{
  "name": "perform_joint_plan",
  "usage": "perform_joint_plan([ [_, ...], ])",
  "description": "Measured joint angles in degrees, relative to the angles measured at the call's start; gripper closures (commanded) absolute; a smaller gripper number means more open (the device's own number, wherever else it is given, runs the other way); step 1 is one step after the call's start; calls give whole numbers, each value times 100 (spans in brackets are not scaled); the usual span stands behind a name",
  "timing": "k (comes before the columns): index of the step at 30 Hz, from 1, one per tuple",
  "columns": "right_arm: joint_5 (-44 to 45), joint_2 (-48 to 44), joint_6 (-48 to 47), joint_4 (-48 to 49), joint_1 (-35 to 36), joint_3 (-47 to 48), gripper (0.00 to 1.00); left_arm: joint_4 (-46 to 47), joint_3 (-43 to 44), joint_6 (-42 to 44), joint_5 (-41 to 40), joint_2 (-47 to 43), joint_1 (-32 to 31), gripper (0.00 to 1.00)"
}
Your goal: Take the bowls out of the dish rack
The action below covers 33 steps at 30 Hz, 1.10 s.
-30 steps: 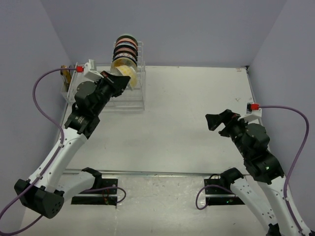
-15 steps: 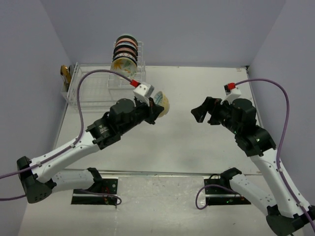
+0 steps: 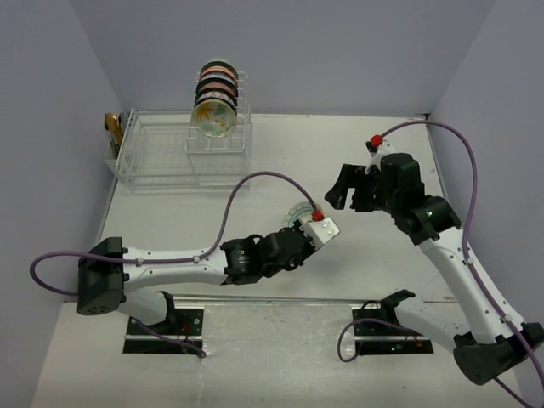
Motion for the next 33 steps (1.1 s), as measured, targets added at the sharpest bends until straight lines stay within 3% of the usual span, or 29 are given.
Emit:
perform_joint_plan([
  [4, -122, 369, -160, -378, 2, 2, 30, 289, 66, 535, -223, 297, -389, 100],
  [8, -85, 584, -313, -651, 96, -70, 56, 286, 278, 929, -391, 643, -538, 100],
  [14, 216, 903, -365, -955, 363, -214, 57, 232, 654, 1266, -645, 1005, -551, 100],
  [17, 317, 1099, -339, -997, 444, -258, 74, 221, 702, 1366, -706, 1014, -551, 100],
  [18, 332, 1152, -319, -975, 461, -267, 98, 223, 706, 1384, -699, 1014, -555, 100],
  [22, 352, 1226, -101, -824, 522, -326, 100, 236, 743, 1427, -719, 1043, -638, 100],
  [23, 376, 1222, -72, -789, 525, -330, 100, 219, 772, 1429, -763, 1069, -638, 85],
  [24, 391, 1222, -55, -732, 503, -339, 100, 179, 824, 1467, -841, 1106, -638, 42],
  [26, 494, 1235, -52, -566, 385, -389, 100, 116, 949, 1473, -1032, 1174, -623, 0],
  [30, 520, 1714, 76, -31, -450, -428, 100, 61, 1032, 1211, -1263, 1145, -610, 0],
  [33, 619, 2653, 269, 525, -1327, -304, 100, -260, 1032, 767, -1508, 984, -610, 0],
])
